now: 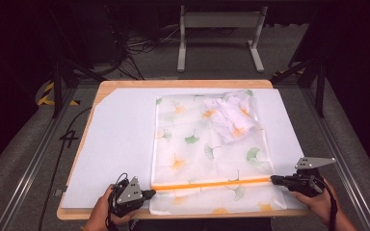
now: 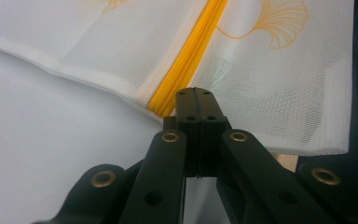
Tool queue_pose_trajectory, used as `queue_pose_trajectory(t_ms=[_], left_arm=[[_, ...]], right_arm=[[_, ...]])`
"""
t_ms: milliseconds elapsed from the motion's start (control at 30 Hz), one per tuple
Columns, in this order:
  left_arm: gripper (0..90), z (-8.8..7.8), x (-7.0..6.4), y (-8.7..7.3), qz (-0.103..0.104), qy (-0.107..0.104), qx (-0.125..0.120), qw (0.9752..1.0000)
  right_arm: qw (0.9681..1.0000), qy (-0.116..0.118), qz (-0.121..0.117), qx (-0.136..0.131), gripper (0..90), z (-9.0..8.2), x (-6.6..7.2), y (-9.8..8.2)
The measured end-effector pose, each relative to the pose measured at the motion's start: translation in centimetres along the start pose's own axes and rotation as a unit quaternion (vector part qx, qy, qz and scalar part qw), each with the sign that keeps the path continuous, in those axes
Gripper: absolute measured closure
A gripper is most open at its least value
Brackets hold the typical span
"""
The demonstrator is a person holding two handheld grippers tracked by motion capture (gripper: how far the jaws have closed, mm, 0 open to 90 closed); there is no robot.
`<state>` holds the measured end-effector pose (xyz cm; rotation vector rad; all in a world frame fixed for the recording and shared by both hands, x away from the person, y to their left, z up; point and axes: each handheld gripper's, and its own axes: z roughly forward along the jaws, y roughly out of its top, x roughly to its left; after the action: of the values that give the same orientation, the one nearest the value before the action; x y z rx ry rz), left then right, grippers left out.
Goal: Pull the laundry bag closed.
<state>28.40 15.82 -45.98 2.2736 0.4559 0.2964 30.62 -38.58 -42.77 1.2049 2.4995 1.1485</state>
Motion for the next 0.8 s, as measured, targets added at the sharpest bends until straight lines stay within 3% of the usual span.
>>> queue_pose_trajectory(t_ms=[600,800], left_arm=[[90.0,-0.03,0.05,0.06,-0.004,-0.001,0.001,1.0000],[90.0,-0.39,0.07,-0.21,-0.002,0.009,-0.003,1.0000]], right_arm=[[1.0000,-0.003,-0.008,-0.004,90.0,-0.09,0.10,0.01],[0.9996,-0.011,-0.024,-0.006,90.0,-0.17,0.39,0.12]])
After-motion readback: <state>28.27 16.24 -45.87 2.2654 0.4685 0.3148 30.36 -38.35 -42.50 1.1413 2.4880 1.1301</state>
